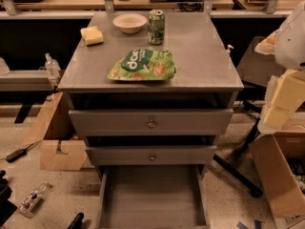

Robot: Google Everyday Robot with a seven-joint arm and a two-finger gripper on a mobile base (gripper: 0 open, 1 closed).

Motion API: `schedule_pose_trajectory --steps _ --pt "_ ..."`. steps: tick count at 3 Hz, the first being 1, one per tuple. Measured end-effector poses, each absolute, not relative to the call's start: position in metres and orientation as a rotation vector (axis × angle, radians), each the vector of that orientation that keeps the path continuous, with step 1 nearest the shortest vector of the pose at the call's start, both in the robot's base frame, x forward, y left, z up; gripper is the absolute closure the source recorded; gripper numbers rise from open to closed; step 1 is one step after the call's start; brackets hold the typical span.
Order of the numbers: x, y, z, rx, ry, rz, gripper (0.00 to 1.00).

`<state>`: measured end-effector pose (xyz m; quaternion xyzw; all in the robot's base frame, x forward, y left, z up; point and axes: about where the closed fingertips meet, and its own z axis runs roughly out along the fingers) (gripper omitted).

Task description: Place green rice chip bag into bottom drawer

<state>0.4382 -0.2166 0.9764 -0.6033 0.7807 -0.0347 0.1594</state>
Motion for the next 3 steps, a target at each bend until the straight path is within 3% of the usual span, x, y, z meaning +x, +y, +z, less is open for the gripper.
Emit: schedule_pose_trajectory --steps 1,2,3 --pt "0.438 -0.217 0.976 -1.724 2.231 -0.099 0.0" --pt "0.472 -0.209 0.967 -1.69 2.203 -0.044 0.0" --pt "0.58 -0.17 0.965 -1.605 2.033 0.076 0.0"
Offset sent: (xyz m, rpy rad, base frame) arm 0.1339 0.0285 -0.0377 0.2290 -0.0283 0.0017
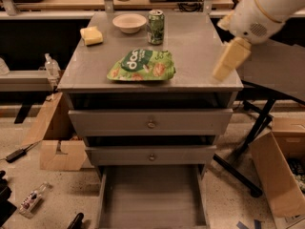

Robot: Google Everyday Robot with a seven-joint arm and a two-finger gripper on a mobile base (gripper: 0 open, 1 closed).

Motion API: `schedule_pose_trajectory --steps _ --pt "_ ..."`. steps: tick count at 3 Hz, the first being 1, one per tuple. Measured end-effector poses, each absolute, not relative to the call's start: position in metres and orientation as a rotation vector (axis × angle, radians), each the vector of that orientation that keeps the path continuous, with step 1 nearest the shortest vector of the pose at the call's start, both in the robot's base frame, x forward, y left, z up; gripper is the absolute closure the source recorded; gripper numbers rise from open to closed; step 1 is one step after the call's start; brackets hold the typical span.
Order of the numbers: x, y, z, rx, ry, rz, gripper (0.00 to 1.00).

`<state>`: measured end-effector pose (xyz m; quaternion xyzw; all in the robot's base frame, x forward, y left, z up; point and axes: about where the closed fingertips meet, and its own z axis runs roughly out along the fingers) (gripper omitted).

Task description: Place green rice chip bag into bottom drawer

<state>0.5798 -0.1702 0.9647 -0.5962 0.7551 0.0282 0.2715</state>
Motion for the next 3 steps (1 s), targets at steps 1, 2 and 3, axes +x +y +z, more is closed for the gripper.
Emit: schedule_pose_trajectory --steps 1,2,3 --pt "0.639 -0.144 0.973 -1.547 1.917 0.109 0.0" --pt "0.671 -0.115 0.966 -1.529 1.876 0.158 0.0" --pt "0.675 -0.112 0.965 -1.528 1.873 0.164 0.0"
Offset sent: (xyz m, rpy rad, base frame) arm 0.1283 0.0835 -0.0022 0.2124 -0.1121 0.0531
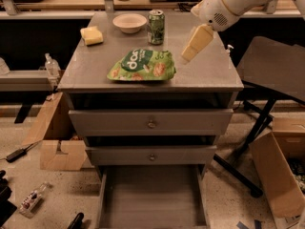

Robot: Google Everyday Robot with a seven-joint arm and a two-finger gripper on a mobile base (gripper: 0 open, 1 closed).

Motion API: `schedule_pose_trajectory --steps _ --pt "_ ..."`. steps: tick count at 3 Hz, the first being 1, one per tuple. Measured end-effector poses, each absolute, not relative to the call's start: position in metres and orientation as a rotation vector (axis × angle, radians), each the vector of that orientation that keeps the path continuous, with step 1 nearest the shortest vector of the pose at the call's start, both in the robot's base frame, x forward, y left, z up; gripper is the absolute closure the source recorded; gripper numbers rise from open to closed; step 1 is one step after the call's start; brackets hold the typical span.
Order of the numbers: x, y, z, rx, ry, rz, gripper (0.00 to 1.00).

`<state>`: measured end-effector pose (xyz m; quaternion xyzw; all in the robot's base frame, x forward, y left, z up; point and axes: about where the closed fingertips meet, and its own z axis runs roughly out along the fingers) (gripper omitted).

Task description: Place green rice chip bag into bottom drawer

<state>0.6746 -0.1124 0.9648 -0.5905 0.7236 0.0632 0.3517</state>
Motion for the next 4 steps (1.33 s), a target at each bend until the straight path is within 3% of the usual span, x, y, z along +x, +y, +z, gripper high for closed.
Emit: schedule_pose_trajectory --steps 1,3,4 --pt "0.674 -0.103 0.954 -1.561 1.881 0.172 0.0" --pt "0.698 -0.036 0.876 -1.722 1.899 0.254 0.0" --pt "0.708 -0.01 0.856 -1.758 1.9 0.269 0.15"
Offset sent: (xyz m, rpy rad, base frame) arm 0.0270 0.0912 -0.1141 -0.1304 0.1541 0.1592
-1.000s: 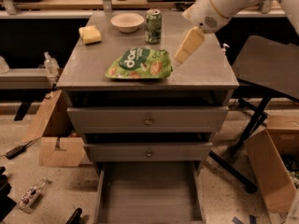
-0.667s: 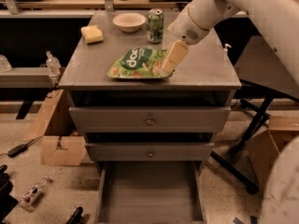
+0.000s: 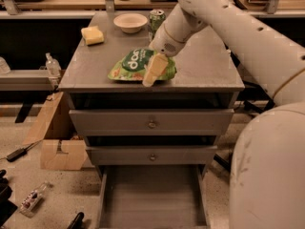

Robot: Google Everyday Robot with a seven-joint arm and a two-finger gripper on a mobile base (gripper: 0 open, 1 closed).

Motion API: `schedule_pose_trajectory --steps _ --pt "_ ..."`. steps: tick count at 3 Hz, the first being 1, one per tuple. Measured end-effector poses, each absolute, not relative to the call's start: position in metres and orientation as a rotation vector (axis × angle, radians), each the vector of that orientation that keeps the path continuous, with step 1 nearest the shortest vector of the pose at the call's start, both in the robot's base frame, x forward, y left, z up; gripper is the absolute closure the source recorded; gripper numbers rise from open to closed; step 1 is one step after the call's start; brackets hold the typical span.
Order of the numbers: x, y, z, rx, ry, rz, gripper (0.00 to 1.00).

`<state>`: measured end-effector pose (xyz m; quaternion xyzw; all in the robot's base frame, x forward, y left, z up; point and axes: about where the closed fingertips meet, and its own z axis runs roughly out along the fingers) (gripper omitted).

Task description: Place green rice chip bag into bottom drawer

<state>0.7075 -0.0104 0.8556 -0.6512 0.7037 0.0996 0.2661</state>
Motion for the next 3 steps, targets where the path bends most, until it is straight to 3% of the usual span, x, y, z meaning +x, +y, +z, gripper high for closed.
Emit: schedule_pose_trajectory --steps 3 --pt "0.7169 0.0105 0.8391 -1.765 1.912 0.304 0.84"
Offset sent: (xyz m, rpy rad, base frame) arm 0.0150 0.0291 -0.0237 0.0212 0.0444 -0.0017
